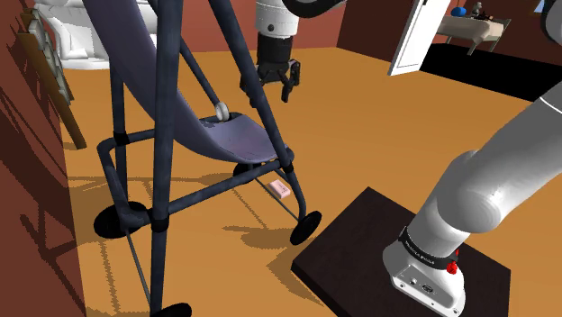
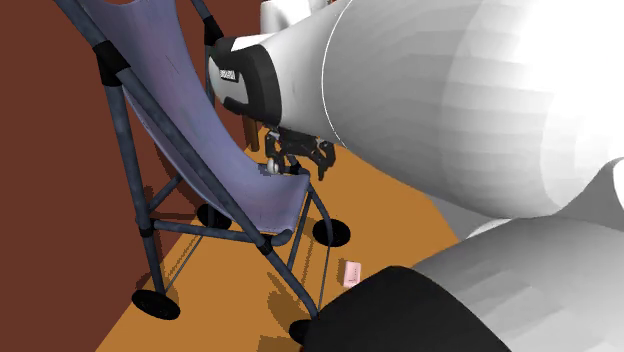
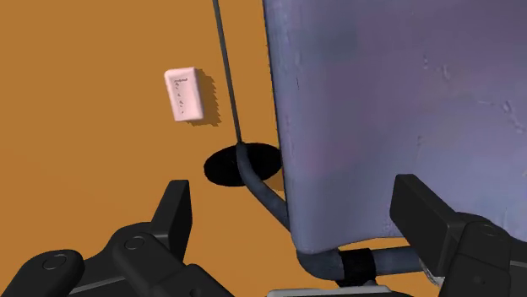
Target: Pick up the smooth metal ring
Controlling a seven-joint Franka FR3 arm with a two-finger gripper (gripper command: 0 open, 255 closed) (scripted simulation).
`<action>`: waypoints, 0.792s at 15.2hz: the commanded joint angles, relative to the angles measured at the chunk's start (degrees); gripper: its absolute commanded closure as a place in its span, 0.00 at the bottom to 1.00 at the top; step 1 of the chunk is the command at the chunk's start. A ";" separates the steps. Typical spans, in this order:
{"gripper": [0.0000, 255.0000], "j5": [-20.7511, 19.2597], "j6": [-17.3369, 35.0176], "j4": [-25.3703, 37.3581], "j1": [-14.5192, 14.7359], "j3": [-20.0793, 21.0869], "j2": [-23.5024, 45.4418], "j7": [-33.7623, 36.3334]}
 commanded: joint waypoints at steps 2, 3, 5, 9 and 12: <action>0.00 -1.98 1.04 4.81 0.59 2.51 5.62 4.56; 0.00 -2.88 1.15 6.79 0.84 3.26 7.72 6.07; 0.00 -4.95 1.13 11.03 1.52 4.62 12.08 9.09; 0.00 -7.86 1.38 16.04 2.90 5.79 17.67 12.77; 0.00 -7.99 3.65 13.84 2.91 5.71 17.77 13.01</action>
